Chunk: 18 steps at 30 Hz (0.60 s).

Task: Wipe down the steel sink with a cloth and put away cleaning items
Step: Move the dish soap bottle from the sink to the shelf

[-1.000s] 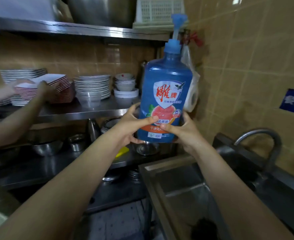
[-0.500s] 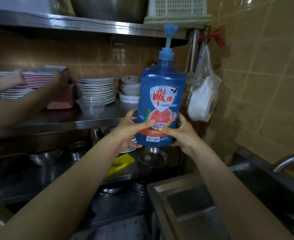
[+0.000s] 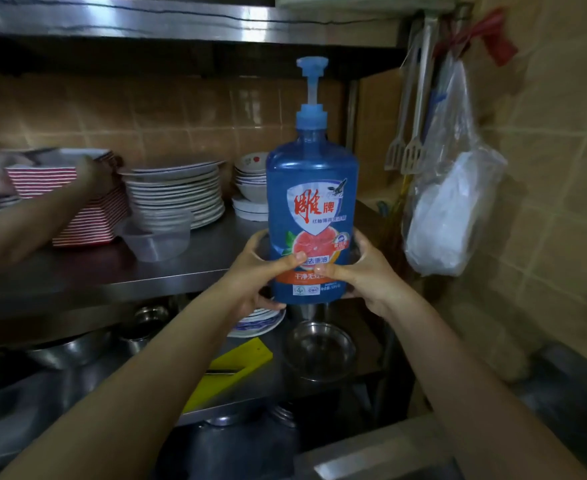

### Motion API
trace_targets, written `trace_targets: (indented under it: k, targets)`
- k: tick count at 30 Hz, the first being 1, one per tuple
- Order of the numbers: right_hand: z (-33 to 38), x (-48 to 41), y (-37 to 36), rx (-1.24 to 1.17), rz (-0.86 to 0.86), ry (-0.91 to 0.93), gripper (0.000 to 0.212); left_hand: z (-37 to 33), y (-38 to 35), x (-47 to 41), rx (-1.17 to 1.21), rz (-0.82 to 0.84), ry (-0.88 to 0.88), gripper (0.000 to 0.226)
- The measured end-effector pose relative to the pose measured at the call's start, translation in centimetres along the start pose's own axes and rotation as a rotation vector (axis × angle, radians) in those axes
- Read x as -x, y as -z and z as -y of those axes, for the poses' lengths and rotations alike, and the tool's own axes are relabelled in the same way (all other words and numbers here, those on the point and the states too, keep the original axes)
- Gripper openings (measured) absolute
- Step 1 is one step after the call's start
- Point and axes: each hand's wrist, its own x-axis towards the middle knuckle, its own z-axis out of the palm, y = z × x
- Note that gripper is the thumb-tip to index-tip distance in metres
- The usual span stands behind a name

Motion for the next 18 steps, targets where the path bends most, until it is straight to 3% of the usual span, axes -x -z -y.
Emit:
trace_targets:
  k: [18]
  targets:
    - [-2.6, -13.5, -3.2, 0.04, -0.018, -0.02, 0.078, 0.5, 7.3, -13.8, -0.019, -0.021, -0.045, 0.083]
